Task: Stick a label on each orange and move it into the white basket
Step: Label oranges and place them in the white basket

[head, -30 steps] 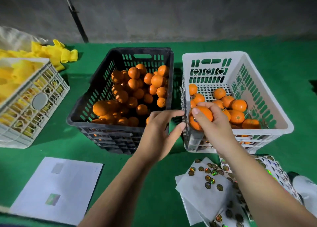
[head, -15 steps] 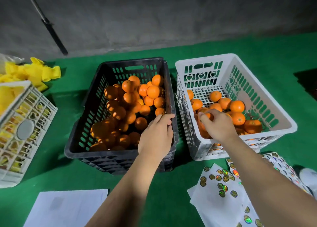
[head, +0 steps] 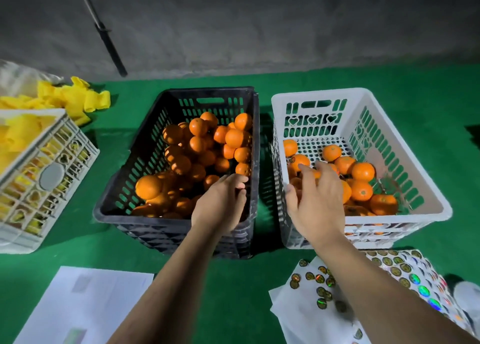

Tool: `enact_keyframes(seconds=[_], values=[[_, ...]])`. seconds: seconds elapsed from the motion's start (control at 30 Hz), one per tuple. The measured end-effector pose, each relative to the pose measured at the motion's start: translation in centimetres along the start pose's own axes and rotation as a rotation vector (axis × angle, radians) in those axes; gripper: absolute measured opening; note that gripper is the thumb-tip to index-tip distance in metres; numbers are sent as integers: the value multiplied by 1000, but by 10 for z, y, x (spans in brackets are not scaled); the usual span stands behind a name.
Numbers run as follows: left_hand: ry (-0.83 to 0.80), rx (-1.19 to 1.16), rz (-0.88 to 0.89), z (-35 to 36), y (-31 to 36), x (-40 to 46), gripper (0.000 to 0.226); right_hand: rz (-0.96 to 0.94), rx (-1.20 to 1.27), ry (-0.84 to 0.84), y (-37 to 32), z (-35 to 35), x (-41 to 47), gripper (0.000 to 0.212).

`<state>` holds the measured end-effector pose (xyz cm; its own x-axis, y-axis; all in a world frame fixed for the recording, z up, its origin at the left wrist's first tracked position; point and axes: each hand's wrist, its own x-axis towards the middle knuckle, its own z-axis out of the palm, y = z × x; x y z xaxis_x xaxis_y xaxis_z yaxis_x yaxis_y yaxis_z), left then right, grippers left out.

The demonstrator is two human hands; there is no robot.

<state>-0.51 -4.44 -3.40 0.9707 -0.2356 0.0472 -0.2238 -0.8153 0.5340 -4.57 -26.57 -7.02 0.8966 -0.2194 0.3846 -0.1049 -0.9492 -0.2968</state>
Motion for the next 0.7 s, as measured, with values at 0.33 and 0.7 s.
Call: enact_keyframes(seconds=[0.33, 0.7], values=[[-506, -134, -518, 16, -22, 66, 59, -56, -112, -120, 1, 3, 3, 54], [-825, 647, -253, 72, -68, 113, 75, 35, -177, -177, 0, 5, 3, 59]])
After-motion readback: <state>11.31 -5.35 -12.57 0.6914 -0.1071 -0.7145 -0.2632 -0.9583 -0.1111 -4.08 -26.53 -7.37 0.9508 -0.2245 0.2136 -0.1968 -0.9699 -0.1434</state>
